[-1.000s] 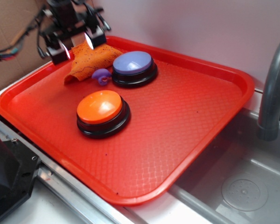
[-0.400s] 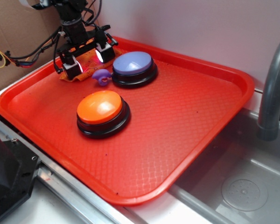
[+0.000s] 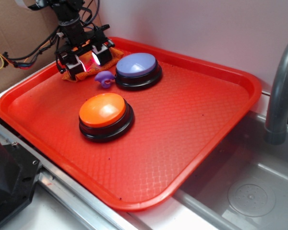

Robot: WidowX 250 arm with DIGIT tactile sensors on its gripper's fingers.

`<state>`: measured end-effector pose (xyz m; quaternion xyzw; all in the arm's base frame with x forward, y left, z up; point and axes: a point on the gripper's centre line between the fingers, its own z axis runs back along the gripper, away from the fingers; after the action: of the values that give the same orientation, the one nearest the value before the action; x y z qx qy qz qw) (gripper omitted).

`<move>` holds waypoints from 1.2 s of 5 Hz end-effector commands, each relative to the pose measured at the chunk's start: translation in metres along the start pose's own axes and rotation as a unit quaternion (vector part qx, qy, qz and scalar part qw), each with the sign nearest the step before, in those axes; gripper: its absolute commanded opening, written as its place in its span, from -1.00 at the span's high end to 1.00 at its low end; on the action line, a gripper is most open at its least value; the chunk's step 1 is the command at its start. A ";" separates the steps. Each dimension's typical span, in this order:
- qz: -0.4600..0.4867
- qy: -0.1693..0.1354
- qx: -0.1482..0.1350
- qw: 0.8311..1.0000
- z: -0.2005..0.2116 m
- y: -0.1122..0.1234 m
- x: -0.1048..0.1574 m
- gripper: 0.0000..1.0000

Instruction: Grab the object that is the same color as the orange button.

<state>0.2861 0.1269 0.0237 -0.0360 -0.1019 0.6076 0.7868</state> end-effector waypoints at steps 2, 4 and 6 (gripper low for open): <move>-0.061 -0.053 -0.026 0.996 0.028 0.005 -0.002 1.00; -0.251 -0.047 0.009 0.967 0.076 -0.004 -0.006 1.00; -0.479 -0.007 -0.002 0.878 0.161 0.006 -0.065 1.00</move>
<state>0.2299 0.0399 0.1562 0.0179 -0.0854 0.1615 0.9830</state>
